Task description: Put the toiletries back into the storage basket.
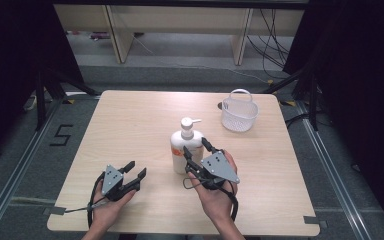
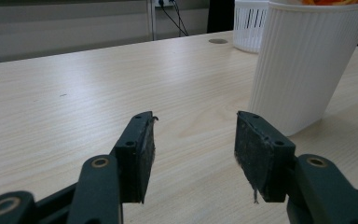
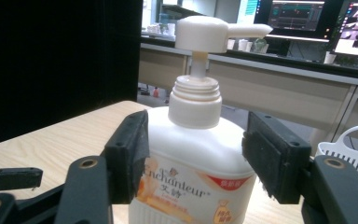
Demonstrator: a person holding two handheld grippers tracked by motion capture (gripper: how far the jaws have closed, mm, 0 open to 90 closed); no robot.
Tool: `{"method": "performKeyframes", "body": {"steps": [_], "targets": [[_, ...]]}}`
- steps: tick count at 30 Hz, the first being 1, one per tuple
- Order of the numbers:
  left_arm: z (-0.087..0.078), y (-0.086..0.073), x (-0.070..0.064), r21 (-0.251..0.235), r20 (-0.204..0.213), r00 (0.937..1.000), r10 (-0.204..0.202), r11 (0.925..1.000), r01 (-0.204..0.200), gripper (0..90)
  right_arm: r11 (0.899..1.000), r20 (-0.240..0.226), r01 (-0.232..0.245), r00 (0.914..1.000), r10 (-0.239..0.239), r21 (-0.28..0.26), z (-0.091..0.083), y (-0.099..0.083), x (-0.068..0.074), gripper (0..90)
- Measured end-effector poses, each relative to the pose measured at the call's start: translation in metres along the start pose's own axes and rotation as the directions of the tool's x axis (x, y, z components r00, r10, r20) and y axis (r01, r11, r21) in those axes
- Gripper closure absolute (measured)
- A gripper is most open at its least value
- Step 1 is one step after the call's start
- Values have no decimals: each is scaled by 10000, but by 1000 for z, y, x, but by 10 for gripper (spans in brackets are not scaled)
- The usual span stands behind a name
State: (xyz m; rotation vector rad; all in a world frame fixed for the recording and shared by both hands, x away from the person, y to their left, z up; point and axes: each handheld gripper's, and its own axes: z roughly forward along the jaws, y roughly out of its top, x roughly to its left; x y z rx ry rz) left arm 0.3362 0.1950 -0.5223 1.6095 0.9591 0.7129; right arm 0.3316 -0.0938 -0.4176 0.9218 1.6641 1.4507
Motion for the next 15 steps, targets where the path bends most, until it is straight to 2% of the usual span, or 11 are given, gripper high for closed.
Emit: {"method": "performKeyframes", "body": {"steps": [2, 7, 9, 12, 13, 14, 15], "targets": [[0, 0, 0, -15, 3, 10000, -5, 10000, 5, 469, 9999, 63, 44, 10000, -45, 91, 2, 3, -1, 392], [1, 0, 0, -48, -1, 10000, -4, 10000, 4, 468, 10000, 92, 46, 9999, -45, -74, 5, 9, 0, 389], [0, 0, 0, -23, -24, 10000, 13, 10000, -13, 468, 9997, 135, 185, 9997, -183, -161, 6, 10, 0, 391], [0, 0, -1, -36, 0, 10000, 40, 10000, -40, 468, 9996, 166, -6, 9999, 11, -276, 8, 12, 1, 405], [0, 0, -1, -40, 8, 10000, 41, 10000, -40, 468, 9991, 254, 163, 9996, -153, -391, 8, 13, 0, 410], [0, 0, -1, -40, 8, 10000, 41, 10000, -40, 469, 9995, 180, -50, 9998, 55, -303, 8, 14, 2, 416], [0, 0, -1, -42, 24, 10000, 42, 10000, -41, 468, 9995, 208, -17, 9998, 24, -306, 8, 14, 2, 424]]}}
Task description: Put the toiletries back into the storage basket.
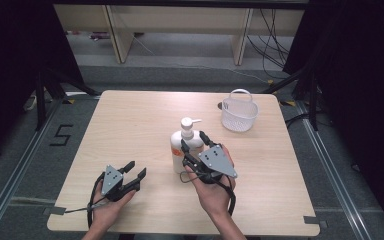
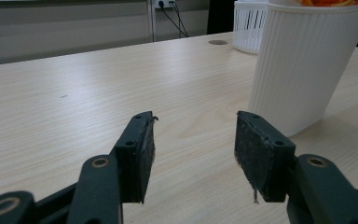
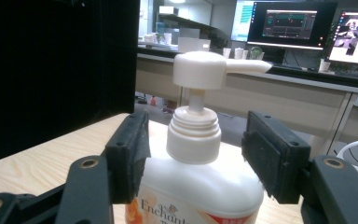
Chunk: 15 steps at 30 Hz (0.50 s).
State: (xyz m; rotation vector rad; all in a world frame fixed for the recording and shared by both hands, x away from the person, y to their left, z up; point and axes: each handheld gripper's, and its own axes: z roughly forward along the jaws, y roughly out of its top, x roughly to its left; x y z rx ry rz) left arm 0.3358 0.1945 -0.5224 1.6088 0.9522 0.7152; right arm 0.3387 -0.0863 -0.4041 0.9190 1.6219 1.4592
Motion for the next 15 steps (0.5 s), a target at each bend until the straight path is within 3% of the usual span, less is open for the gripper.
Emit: {"method": "performKeyframes", "body": {"steps": [15], "targets": [[0, 0, 0, -19, 25, 10000, -23, 10000, 23, 468, 9997, 380, 17, 9993, -26, 225, 24, 11, 4, 464]]}}
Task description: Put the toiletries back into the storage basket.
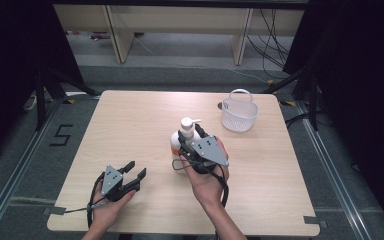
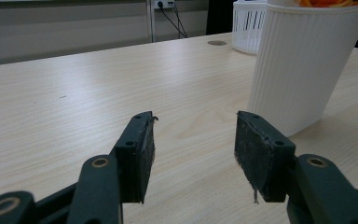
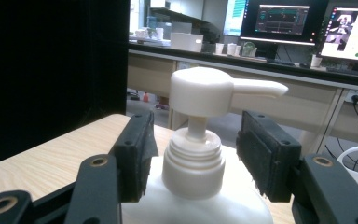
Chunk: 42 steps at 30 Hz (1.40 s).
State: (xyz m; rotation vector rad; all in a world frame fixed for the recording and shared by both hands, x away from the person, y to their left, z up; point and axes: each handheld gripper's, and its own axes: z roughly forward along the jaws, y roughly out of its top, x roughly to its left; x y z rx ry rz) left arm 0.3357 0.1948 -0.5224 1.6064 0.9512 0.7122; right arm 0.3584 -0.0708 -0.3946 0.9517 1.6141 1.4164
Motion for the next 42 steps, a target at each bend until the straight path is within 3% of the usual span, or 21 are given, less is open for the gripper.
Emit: {"method": "performKeyframes", "body": {"steps": [11, 14, 18, 19, 21, 23, 25, 26, 32, 42], "targets": [[0, 0, 0, -42, 25, 10000, -7, 10000, 7, 468, 9993, 265, -201, 9995, 193, 317, 11, 6, 2, 490], [0, 0, 0, -41, 34, 10000, -6, 10000, 6, 469, 9996, 204, -36, 9998, 30, 281, 13, 7, 2, 500], [0, 0, 0, -15, 30, 10000, 29, 10000, -29, 469, 9991, 339, -288, 9990, 277, 314, 13, 8, 3, 509], [0, 0, 0, -9, 36, 10000, 45, 10000, -45, 469, 9998, 379, 93, 9992, -101, 190, 14, 8, 1, 511], [0, 0, 0, -2, 35, 10000, 74, 10000, -74, 469, 9987, 358, -331, 9989, 317, 398, 13, 10, 3, 512], [0, 0, 0, 1, 36, 10000, 91, 10000, -91, 469, 9994, 342, -224, 9992, 216, 258, 14, 11, 2, 518], [0, 0, 0, -1, 36, 10000, 70, 10000, -70, 470, 9981, 346, -482, 9983, 469, 383, 14, 12, 3, 532], [0, 0, 0, -2, 41, 10000, 60, 10000, -60, 470, 9992, 252, -291, 9993, 284, 272, 15, 12, 2, 538], [0, 0, 0, -13, 55, 10000, 49, 10000, -48, 470, 9984, 394, -444, 9983, 431, 337, 16, 13, 3, 588], [0, 0, 0, -10, 58, 10000, 70, 10000, -70, 470, 9983, 228, -477, 9986, 470, 321, 15, 12, 2, 598]]}}
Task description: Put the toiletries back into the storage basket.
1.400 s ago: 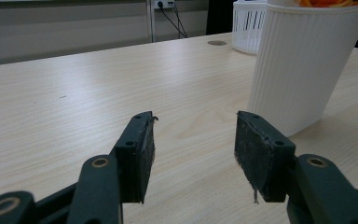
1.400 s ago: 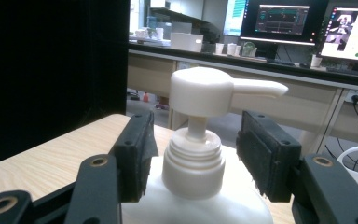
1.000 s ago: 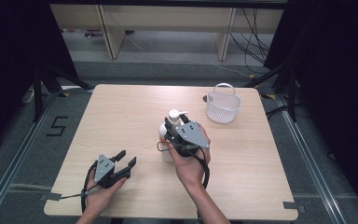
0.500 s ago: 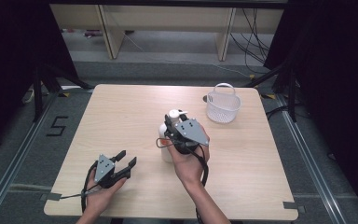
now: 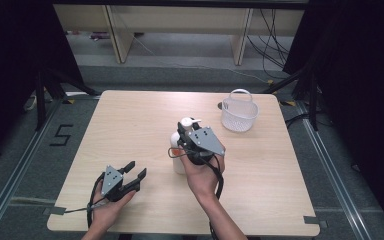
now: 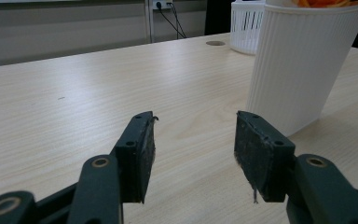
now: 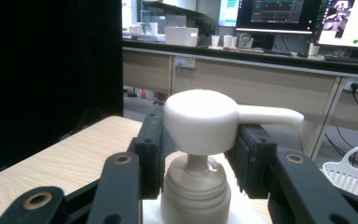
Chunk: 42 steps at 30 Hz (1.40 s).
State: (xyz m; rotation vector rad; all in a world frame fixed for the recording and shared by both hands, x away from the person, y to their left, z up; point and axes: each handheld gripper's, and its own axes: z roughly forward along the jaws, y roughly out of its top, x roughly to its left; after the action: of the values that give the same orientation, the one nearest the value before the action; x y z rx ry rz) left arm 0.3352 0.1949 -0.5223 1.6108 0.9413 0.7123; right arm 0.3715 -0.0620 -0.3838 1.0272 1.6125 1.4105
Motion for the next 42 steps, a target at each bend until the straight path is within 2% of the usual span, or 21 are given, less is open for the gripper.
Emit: {"method": "performKeyframes", "body": {"steps": [6, 11, 14, 15, 17, 21, 22, 25, 26, 28, 34, 37, 39, 42], "targets": [[0, 0, 0, -18, 13, 10000, -20, 10000, 20, 471, 9998, -172, 38, 9998, -41, -199, 0, -1, -2, 599], [0, 0, 0, -3, -3, 10000, -1, 10000, 1, 471, 9999, -222, -103, 9997, 100, -115, -2, -1, -2, 600], [0, 0, 0, 1, -4, 10000, 7, 10000, -7, 471, 9993, -248, -369, 9990, 367, -83, -3, 0, -2, 600], [0, 0, 0, 1, -7, 10000, 8, 10000, -8, 470, 9996, -270, -191, 9995, 185, -206, -3, 0, -4, 600], [0, 0, 0, -2, -6, 10000, 3, 10000, -3, 470, 9994, -336, -213, 9992, 204, -277, -3, 2, -3, 600], [0, 0, 0, -1, -7, 10000, 28, 10000, -28, 471, 9991, -262, -313, 9992, 306, -270, -6, 5, -4, 600], [0, 0, 0, -7, -6, 10000, 31, 10000, -31, 471, 9993, -265, -142, 9996, 133, -347, -6, 5, -5, 600], [0, 0, 0, -1, -8, 10000, 48, 10000, -48, 470, 9989, -181, -333, 9993, 327, -329, -8, 6, -6, 600], [0, 0, 0, -2, -10, 10000, 39, 10000, -39, 471, 9988, -173, -158, 9997, 150, -456, -7, 7, -8, 600], [0, 0, 0, -10, 6, 10000, 22, 10000, -22, 471, 9985, -173, -146, 9998, 137, -522, -8, 8, -10, 600], [0, 0, 0, -8, -6, 10000, 45, 10000, -45, 471, 9983, -14, -291, 9996, 290, -504, -11, 10, -16, 600], [0, 0, 0, -8, -6, 10000, 34, 10000, -34, 471, 9985, 72, -117, 9999, 121, -542, -12, 10, -20, 600], [0, 0, 0, -21, -1, 10000, 23, 10000, -23, 470, 9981, 168, -258, 9995, 267, -552, -13, 10, -22, 600], [0, 0, 0, -10, -2, 10000, 55, 10000, -55, 471, 9982, 199, -225, 9995, 236, -562, -14, 11, -25, 600]]}}
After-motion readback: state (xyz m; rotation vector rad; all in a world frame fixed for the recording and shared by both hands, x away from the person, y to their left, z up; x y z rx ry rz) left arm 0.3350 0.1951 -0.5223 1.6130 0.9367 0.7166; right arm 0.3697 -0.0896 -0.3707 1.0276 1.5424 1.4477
